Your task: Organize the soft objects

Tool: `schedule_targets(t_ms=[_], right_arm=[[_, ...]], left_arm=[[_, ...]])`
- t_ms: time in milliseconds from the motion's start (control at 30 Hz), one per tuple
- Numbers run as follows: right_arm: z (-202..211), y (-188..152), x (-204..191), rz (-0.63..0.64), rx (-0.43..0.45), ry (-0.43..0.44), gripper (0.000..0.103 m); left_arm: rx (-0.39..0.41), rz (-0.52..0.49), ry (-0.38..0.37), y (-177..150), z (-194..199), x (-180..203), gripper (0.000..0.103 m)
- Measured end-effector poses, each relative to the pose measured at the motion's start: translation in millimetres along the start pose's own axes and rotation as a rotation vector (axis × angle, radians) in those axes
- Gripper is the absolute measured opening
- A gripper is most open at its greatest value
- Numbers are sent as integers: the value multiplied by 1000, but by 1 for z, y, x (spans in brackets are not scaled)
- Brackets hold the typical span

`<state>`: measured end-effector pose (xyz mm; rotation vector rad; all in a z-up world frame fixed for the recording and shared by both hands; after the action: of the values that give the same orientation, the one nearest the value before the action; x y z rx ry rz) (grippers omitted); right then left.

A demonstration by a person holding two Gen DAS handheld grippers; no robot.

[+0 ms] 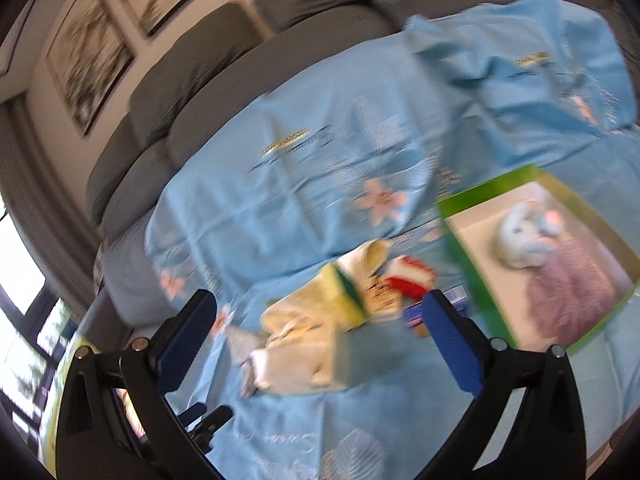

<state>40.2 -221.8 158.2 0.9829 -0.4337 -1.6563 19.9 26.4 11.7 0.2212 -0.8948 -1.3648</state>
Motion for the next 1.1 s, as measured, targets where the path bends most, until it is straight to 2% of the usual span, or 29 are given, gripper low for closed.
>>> schedule_targets(t_ms=[100, 200, 300, 400, 467, 600, 667, 733, 833, 967, 1100], right_arm=[[-16, -24, -38, 62, -54, 35, 102], [-36, -51, -72, 116, -118, 70, 102], [-61, -81, -101, 172, -193, 85, 100], [-85, -109, -123, 226, -268, 94, 86], [-103, -127, -134, 229, -328, 93, 73], [-133, -151, -151, 232, -438, 81, 70], [-148, -154, -163, 255, -465, 54, 70], [-165, -148, -173, 287, -445, -34, 72], [-191, -143, -185, 329, -434, -119, 83], [-236, -151, -188, 480, -481, -303, 84], [-268, -166, -184, 530, -535, -349, 82]], left_arm=[[19, 84, 20, -4, 2, -32, 79], [1, 162, 34, -7, -2, -55, 79], [15, 194, 65, -6, 1, -71, 79], [19, 224, 97, -9, 7, -86, 79], [17, 240, 123, -9, 9, -94, 79], [33, 288, 102, -9, 17, -107, 79], [48, 293, 96, -6, 22, -110, 79], [60, 285, 99, -3, 26, -112, 79], [64, 285, 90, -1, 31, -116, 79], [78, 342, 36, 4, 40, -128, 76], [91, 358, 59, 7, 48, -140, 76]])
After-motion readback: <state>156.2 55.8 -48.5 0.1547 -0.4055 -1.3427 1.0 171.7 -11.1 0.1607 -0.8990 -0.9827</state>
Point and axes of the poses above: each gripper's, at about its wrist camera, not at the fingertips, and z roughly against the way its jaws point, x to its right, y to its top, the point moved 9 cm from there along -z, roughly the way its jaws point, and after that the axes turned 10 degrees about -y, right-handed, at the moved point
